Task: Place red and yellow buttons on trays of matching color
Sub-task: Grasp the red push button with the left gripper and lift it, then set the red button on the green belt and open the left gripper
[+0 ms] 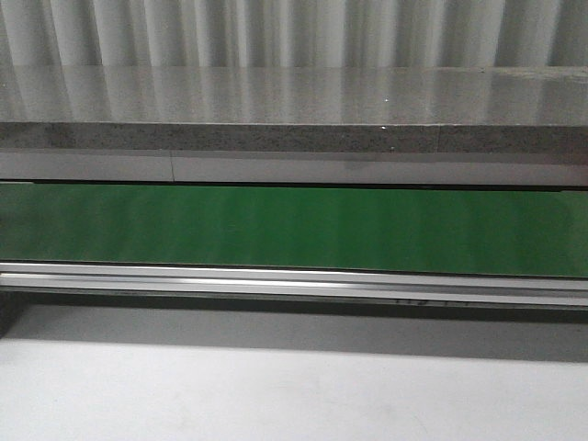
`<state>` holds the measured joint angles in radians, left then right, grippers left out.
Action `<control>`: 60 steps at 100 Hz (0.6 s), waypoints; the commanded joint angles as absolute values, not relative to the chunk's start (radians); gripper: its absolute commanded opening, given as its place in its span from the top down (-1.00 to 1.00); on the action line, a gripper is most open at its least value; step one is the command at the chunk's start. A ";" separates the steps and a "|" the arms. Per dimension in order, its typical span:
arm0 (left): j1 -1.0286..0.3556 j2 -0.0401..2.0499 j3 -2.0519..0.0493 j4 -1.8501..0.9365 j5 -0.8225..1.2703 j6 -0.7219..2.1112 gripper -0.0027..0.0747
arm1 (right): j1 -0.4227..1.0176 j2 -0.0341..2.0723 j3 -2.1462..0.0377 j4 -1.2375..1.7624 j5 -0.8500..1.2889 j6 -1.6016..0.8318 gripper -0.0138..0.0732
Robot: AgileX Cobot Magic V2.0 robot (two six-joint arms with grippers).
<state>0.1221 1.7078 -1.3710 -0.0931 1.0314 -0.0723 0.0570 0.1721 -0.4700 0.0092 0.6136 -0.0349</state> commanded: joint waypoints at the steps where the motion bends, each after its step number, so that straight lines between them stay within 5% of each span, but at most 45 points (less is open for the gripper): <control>1: 0.115 1.668 -1.383 -0.100 1.000 -0.062 0.49 | 0.057 0.181 -0.495 0.000 0.543 -0.044 0.82; 13: 0.115 1.677 -1.383 -0.117 1.000 -0.044 0.24 | 0.057 0.181 -0.495 0.000 0.543 -0.044 0.82; 30: 0.115 1.677 -1.383 -0.139 0.982 -0.044 -0.64 | 0.057 0.181 -0.495 0.000 0.543 -0.044 0.82; 60: 0.129 1.677 -1.442 -0.147 0.913 -0.046 -0.66 | 0.057 0.181 -0.495 0.000 0.543 -0.044 0.82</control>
